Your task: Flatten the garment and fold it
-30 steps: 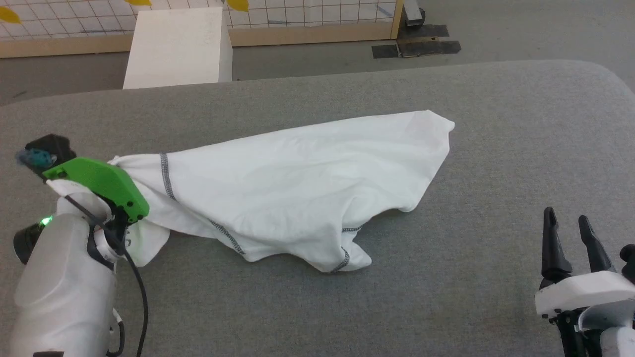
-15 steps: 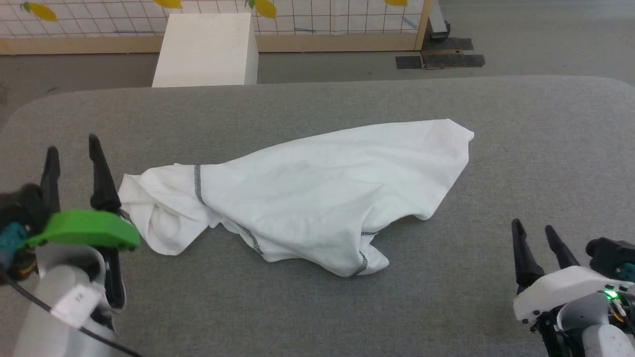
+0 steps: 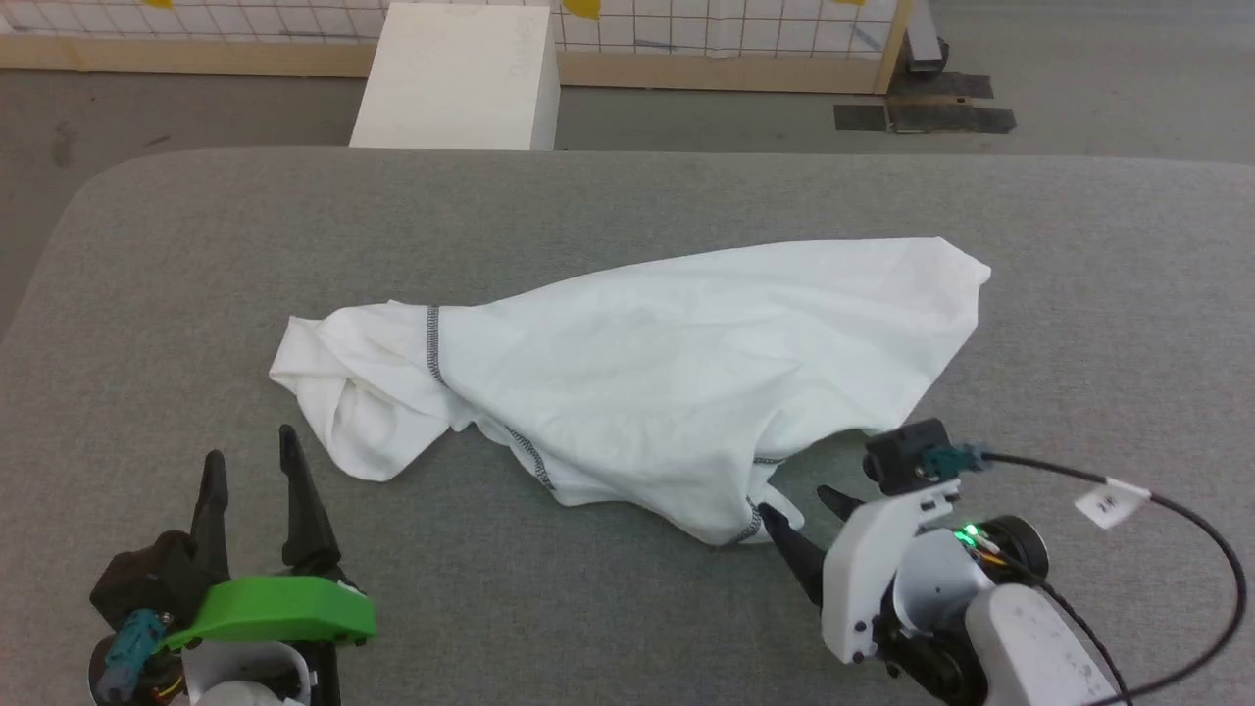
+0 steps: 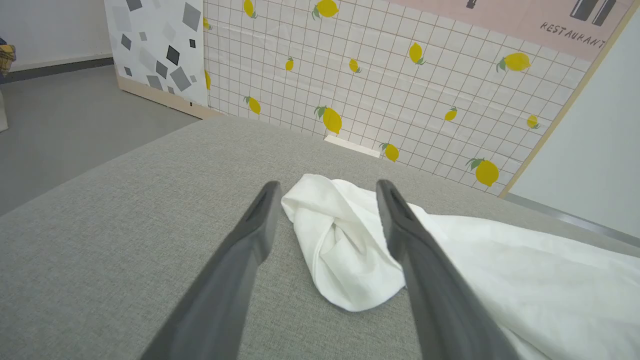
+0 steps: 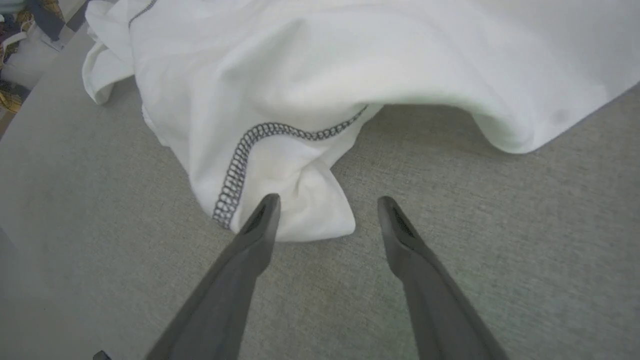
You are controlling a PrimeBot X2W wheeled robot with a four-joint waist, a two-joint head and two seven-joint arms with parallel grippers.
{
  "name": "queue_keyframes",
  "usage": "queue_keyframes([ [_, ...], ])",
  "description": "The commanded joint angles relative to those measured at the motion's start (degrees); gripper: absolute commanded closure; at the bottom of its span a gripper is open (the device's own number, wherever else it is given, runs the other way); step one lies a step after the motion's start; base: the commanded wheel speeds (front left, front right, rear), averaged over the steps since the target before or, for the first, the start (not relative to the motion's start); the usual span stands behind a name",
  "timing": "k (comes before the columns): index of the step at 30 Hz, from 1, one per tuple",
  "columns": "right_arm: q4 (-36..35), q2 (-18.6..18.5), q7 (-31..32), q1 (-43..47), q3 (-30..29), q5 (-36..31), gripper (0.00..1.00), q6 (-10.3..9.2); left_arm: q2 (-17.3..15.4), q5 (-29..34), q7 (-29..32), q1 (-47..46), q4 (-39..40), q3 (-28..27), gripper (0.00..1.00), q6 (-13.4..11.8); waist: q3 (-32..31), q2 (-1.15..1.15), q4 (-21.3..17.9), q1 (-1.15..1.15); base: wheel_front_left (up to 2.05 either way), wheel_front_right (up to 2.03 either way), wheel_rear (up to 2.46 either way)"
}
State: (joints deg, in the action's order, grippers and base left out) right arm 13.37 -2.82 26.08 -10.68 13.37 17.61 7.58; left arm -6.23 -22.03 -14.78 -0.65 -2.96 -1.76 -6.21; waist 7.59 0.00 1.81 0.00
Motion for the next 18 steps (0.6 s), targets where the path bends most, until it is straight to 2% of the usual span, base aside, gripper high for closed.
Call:
queue_keyframes([
  [1,1.4,-0.1,1.0,-1.7,0.4,-0.4,0.0,-0.09,0.4,1.0,-0.2,0.0,-0.1,-0.3,0.0,0.6,0.4,0.0,0.7,0.0,0.0,0.0,0.0],
  [7,9.1,-0.1,4.4,-6.1,4.6,-2.2,0.0,-0.09,1.7,2.5,-0.2,-1.5,-1.3,0.2,0.0,2.2,1.1,0.0,2.1,0.0,0.0,0.0,0.0],
  [8,10.0,-0.1,4.6,-6.6,5.4,-1.5,0.41,-0.09,1.9,2.7,-0.2,-1.7,-1.5,0.3,0.0,2.5,1.2,0.0,2.2,0.0,0.0,0.0,0.0],
  [9,10.4,-0.1,4.6,-7.0,6.0,-0.9,0.75,-0.09,2.0,2.8,-0.2,-1.9,-1.6,0.2,0.0,2.6,1.3,0.0,2.2,0.0,0.0,0.0,0.0],
  [10,10.8,-0.1,4.5,-7.4,6.6,-0.2,1.0,-0.09,2.2,2.8,-0.2,-2.0,-1.9,0.2,0.0,2.8,1.4,0.0,2.2,0.0,0.0,0.0,0.0],
  [14,9.8,-0.4,3.8,-8.3,5.2,0.8,1.0,-0.09,2.6,3.0,-0.2,-1.9,-2.3,-0.2,0.0,3.2,1.3,0.0,1.9,0.0,0.0,0.0,0.0],
  [18,4.5,-5.0,4.8,-6.5,-1.0,1.6,1.0,-0.09,2.9,3.3,-0.2,-1.6,-2.9,-0.5,0.0,3.8,0.7,0.0,1.5,0.0,0.0,0.0,0.0],
])
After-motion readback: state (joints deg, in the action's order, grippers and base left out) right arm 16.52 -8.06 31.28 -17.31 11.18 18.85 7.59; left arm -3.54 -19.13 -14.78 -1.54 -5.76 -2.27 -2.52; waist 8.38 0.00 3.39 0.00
